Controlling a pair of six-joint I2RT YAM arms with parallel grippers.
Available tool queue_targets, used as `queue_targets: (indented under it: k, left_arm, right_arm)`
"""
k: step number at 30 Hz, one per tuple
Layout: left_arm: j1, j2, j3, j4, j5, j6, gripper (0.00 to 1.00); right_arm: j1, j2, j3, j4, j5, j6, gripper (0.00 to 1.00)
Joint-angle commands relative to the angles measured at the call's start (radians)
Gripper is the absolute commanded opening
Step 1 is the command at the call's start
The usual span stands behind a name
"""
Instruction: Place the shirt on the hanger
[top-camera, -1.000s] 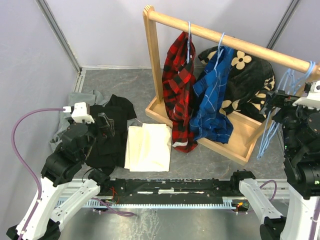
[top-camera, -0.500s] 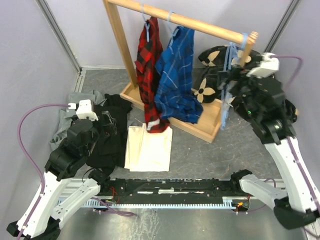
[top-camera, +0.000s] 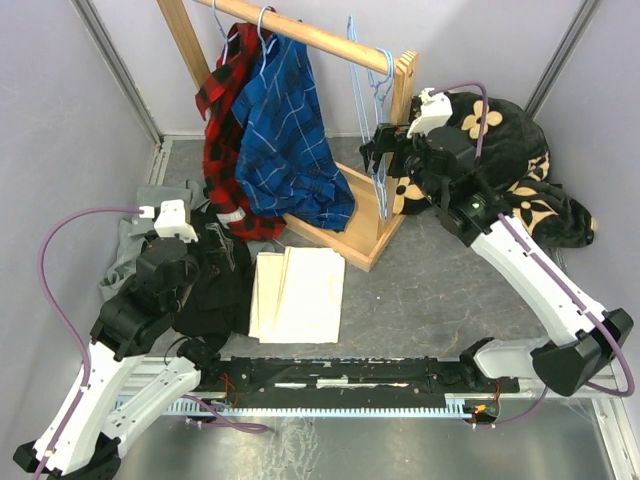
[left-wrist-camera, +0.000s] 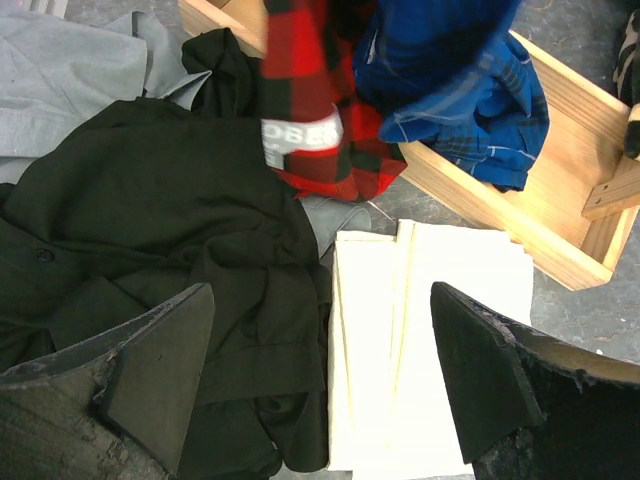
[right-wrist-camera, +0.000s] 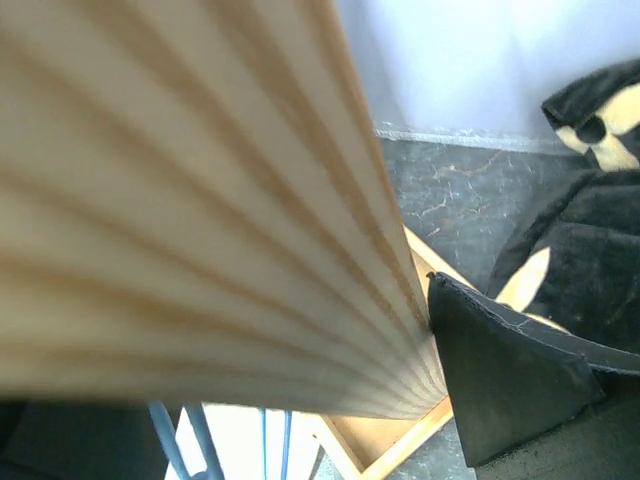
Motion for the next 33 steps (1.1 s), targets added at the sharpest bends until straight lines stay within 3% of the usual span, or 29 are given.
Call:
queue_targets:
  k: [1, 6, 11, 20, 24, 29, 33]
  left_arm:
    - [0.005, -0.008, 0.014, 0.016, 0.004, 0.055, 0.95]
    - [0.006, -0.012, 0.010, 0.024, 0.019, 0.067, 0.95]
    - [0.006, -0.013, 0.011, 0.029, 0.041, 0.074, 0.95]
    - [0.006, 0.011, 0.008, 0.048, 0.100, 0.015, 0.96]
    - [0.006, 0.023, 0.000, 0.057, 0.113, -0.014, 0.98]
    - [0.006, 0.038, -0.013, 0.059, 0.125, -0.034, 0.98]
    - [0.006, 0.044, -0.006, 0.050, 0.139, -0.036, 0.97]
  right_arm:
    - [0.012, -0.141, 0.045, 0.058, -0.153, -0.073, 0.99]
    - [0.012, -0.312, 0.003, -0.030, -0.255, -0.106, 0.99]
    - [0.012, -0.488, -0.056, -0.195, -0.207, -0.086, 0.99]
    - [0.011, -0.786, -0.240, -0.632, 0.143, 0.150, 0.99]
    - [0.012, -0.839, -0.309, -0.774, 0.256, 0.247, 0.99]
    - [0.011, -0.774, -0.453, -0.688, 0.121, 0.253, 0.95]
    - [0.012, -0.642, -0.595, -0.451, 0.063, 0.282, 0.93]
